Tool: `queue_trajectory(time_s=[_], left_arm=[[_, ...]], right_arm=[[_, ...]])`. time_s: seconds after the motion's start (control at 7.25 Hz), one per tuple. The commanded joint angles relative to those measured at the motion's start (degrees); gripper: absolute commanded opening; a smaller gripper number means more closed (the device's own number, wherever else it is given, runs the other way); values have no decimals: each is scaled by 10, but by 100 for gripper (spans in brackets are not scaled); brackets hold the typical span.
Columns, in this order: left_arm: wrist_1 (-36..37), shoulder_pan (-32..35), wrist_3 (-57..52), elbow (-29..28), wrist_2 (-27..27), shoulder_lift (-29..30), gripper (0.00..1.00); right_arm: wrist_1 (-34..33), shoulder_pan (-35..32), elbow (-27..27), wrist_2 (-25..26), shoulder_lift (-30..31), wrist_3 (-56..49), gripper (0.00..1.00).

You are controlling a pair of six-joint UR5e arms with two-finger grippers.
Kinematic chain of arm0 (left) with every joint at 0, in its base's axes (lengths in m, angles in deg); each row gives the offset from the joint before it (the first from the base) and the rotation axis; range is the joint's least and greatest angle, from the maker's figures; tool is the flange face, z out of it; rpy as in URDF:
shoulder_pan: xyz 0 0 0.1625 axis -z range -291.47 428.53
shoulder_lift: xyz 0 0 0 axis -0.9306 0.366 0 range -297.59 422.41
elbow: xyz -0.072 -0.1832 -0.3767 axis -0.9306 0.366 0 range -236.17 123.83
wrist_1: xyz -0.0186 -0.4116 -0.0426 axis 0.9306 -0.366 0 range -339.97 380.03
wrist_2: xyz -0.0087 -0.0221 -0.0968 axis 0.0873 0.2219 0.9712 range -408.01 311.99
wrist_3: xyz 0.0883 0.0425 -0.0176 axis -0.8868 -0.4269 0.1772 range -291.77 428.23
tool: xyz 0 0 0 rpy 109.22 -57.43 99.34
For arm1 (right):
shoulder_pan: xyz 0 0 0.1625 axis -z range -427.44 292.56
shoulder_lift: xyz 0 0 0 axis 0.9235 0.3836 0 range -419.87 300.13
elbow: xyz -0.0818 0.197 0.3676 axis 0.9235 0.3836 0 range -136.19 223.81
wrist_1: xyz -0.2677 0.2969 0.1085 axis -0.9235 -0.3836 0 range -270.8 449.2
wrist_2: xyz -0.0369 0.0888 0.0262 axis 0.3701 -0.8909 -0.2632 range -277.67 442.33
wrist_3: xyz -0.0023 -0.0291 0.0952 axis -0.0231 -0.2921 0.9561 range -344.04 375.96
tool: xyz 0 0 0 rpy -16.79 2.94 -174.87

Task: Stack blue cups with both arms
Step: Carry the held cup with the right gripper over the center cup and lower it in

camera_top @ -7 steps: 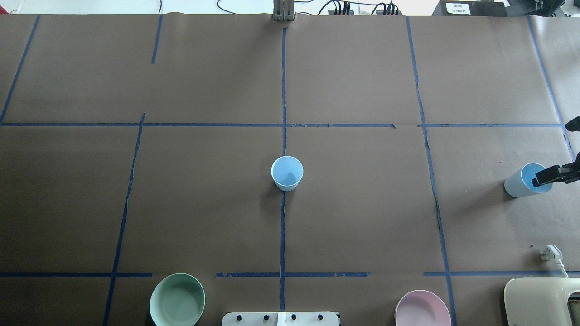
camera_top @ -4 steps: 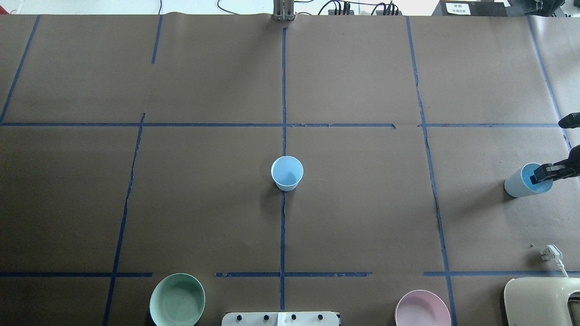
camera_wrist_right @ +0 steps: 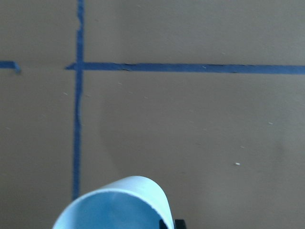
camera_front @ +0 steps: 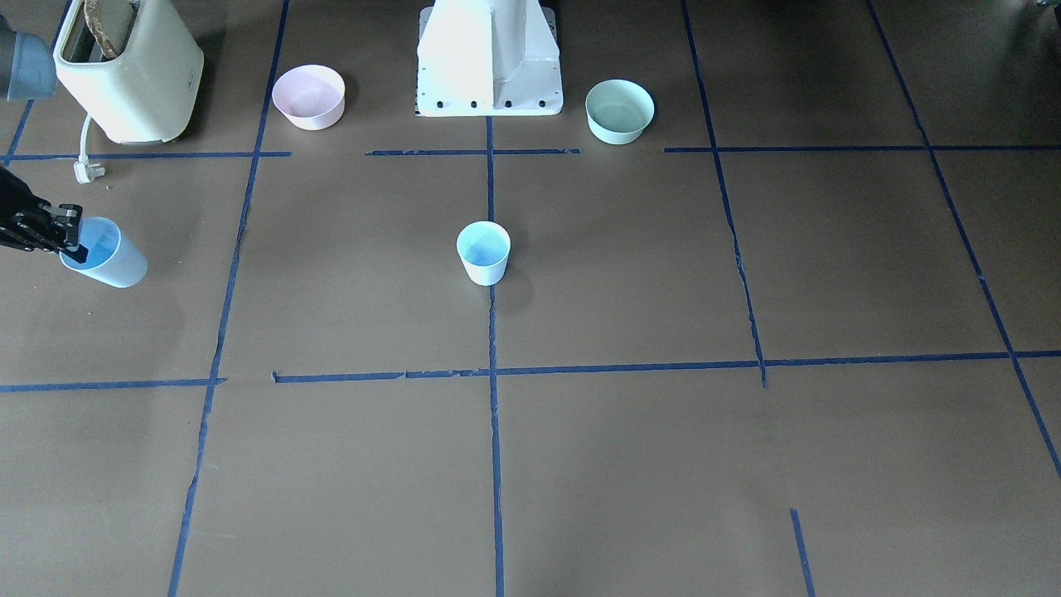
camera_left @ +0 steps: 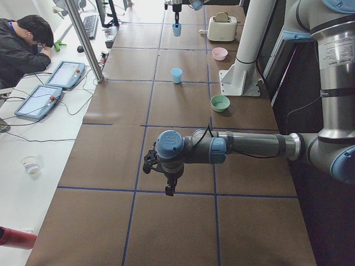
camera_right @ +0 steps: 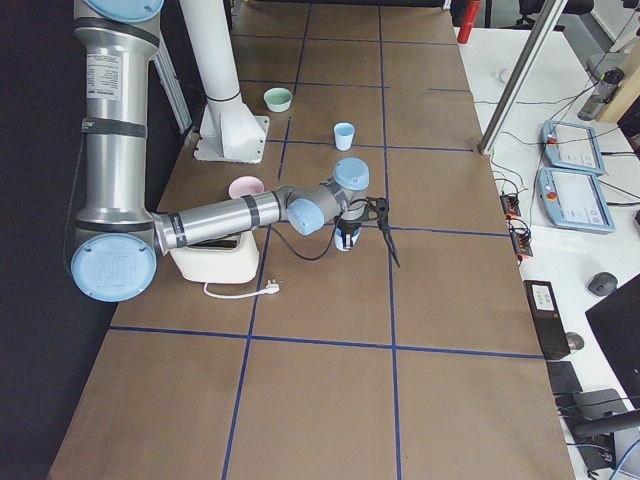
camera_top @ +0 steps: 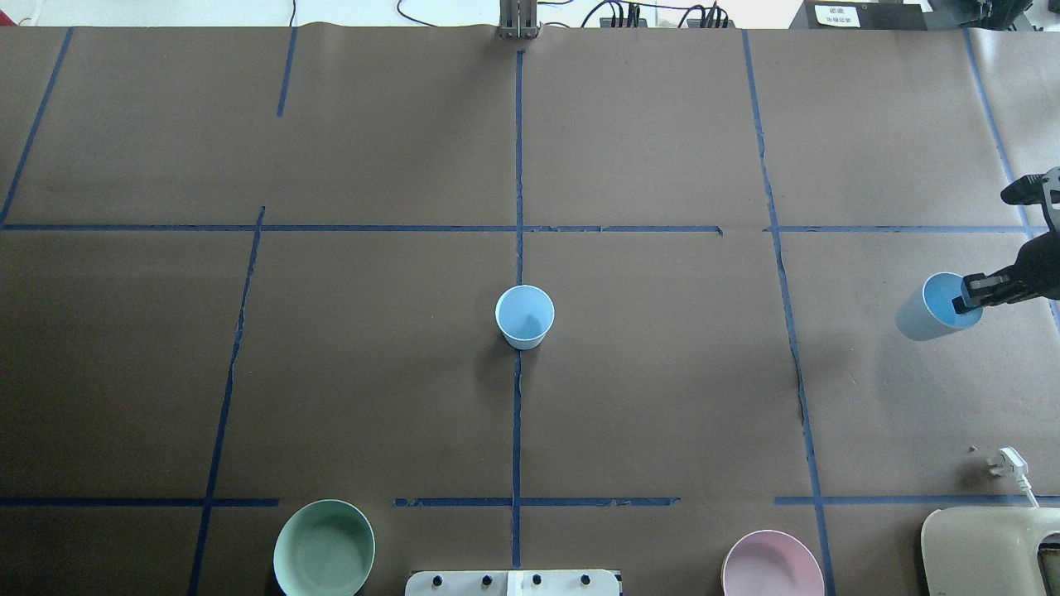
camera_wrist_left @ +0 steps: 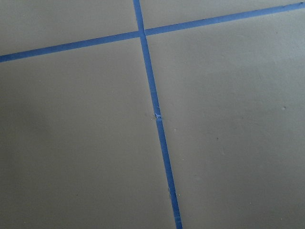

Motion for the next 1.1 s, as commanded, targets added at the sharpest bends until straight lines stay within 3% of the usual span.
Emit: queue_trajectory(time_s=[0.0, 0.41, 0.83, 0.97], left_arm=[[1, 0, 1, -4, -1, 0, 100], [0, -1, 26, -1, 0, 1, 100], [0, -1, 26, -2, 0, 1, 100], [0, -1, 26, -2, 0, 1, 100]], right_arm=[[-79, 64, -17, 11, -137, 165, 0], [-252, 193, -13, 112, -357, 347, 0], [-264, 292, 10, 234, -419, 448, 0], [-264, 303, 10, 249, -419, 449, 0]])
